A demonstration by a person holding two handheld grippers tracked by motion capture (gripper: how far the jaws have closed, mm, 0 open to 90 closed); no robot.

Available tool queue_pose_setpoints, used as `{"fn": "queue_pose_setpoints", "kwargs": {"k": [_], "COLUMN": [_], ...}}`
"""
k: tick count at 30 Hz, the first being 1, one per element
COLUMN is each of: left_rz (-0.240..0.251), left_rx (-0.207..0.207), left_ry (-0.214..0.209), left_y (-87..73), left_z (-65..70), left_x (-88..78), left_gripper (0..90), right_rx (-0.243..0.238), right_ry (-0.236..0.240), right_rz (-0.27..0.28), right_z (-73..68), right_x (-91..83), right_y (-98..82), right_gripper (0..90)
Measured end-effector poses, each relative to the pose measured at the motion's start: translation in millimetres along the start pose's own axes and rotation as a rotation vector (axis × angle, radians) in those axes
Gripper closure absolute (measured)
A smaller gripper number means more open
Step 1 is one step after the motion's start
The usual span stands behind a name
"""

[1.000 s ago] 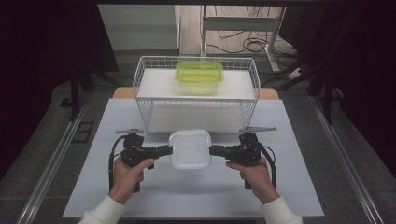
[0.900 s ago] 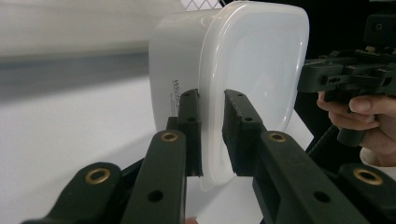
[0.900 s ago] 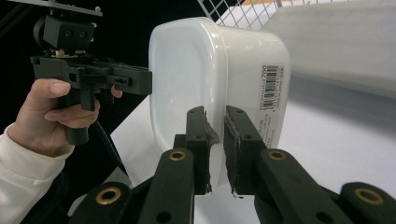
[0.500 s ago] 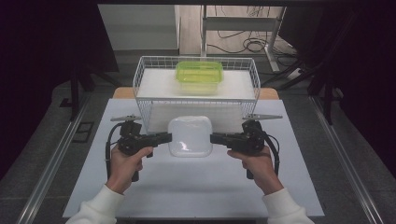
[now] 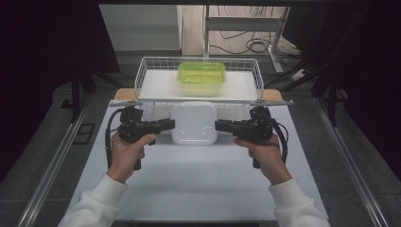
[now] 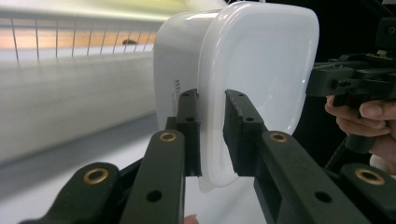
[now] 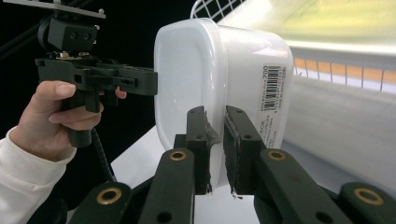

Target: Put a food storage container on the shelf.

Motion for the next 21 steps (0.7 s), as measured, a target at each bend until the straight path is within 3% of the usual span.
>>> {"fn": "queue_pose_setpoints", "kwargs": {"k": [12,21], "left_rz": [0.017,0.043], "left_rx": [0.017,0.034], "left_ry": [-0.006,-0.016], "left_y": [40.7,78.7], "left_z": [-4.9,-4.6], "left_x": [7.3,6.6], "left_gripper": [76.5,76.3], "right_rx": [-0.025,-0.050], "right_ry": [-0.011,-0.005], "right_rz": [0.016,0.044], "right_z": [9.7,9.3], "right_x": [-0.7,-4.0], "right_y": [37.1,72.1], "right_gripper": [80.0,80.0]}}
Point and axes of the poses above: each handheld gripper's, and its own axes: x roughly forward along the jaws, y roughly out of its top, z roughly to its right, the point moved 4 cm from there along x, roughly forward along the jaws, and after that the axes turned 8 degrees about y, right-handed, at the moved point
